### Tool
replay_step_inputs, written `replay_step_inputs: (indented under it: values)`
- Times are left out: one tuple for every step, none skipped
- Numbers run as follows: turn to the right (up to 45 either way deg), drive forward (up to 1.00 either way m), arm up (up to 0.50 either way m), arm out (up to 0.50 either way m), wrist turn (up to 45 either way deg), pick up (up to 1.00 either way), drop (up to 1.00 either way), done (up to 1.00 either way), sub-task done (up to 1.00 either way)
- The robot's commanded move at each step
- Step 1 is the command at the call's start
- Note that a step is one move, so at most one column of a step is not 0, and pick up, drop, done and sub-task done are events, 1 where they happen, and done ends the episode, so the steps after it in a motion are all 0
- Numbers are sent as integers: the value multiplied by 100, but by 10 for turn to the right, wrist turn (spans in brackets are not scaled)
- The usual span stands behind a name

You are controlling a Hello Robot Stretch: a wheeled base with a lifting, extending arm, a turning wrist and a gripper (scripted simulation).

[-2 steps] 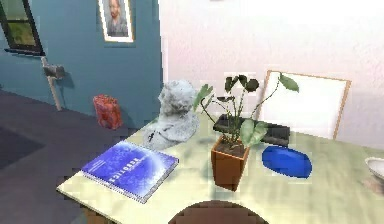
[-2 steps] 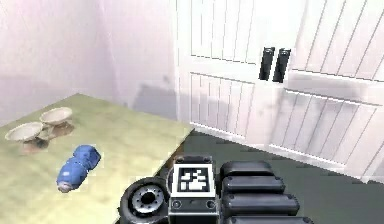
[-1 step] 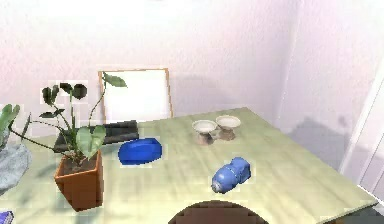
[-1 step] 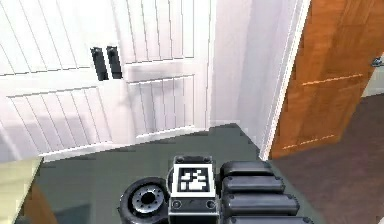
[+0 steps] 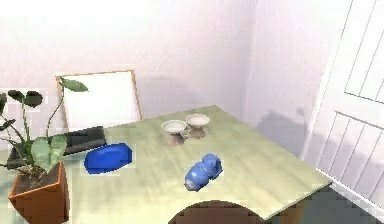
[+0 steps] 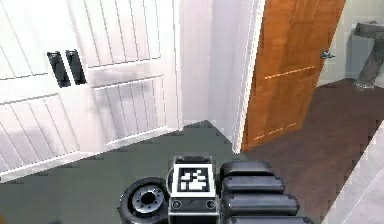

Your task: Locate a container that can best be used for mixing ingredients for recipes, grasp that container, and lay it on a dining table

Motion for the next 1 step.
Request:
replay_step_inputs:
  values:
    - [-450,0,0,0,0,0,0,0,0]
